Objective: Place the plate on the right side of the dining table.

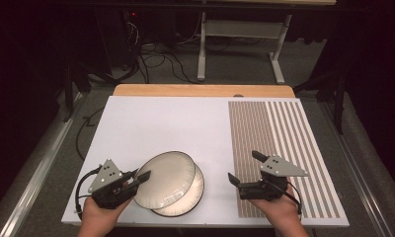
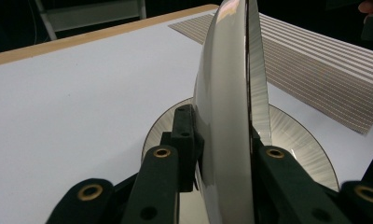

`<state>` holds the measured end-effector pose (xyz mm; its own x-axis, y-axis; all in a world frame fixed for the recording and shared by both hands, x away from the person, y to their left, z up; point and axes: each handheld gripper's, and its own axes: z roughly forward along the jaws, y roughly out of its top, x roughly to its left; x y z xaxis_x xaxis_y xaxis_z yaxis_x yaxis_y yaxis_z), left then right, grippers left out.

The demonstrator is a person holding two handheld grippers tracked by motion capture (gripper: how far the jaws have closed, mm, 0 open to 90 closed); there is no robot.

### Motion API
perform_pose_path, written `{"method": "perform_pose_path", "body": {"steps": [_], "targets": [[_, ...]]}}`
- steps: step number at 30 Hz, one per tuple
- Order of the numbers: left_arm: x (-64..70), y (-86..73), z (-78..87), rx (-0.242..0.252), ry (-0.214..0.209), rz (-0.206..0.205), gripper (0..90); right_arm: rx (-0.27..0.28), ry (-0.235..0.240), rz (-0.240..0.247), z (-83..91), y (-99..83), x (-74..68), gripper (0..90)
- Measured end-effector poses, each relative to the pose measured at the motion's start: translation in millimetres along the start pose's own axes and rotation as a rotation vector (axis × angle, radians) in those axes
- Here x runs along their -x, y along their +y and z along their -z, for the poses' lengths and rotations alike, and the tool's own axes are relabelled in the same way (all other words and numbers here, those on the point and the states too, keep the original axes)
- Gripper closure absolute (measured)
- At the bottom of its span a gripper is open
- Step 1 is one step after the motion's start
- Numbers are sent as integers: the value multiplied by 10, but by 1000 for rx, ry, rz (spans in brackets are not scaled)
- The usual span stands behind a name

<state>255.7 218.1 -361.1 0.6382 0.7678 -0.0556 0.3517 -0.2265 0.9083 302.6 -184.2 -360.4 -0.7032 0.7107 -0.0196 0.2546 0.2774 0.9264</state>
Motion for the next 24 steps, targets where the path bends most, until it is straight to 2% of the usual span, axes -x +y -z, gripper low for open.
{"method": "perform_pose_path", "body": {"steps": [15,24], "targets": [[-16,-3,4,-2,-7,-2,768,-61,153,43,-501,56,-382,19],[-30,-11,11,-3,-7,1,769,-95,203,35,-743,46,-509,56]]}}
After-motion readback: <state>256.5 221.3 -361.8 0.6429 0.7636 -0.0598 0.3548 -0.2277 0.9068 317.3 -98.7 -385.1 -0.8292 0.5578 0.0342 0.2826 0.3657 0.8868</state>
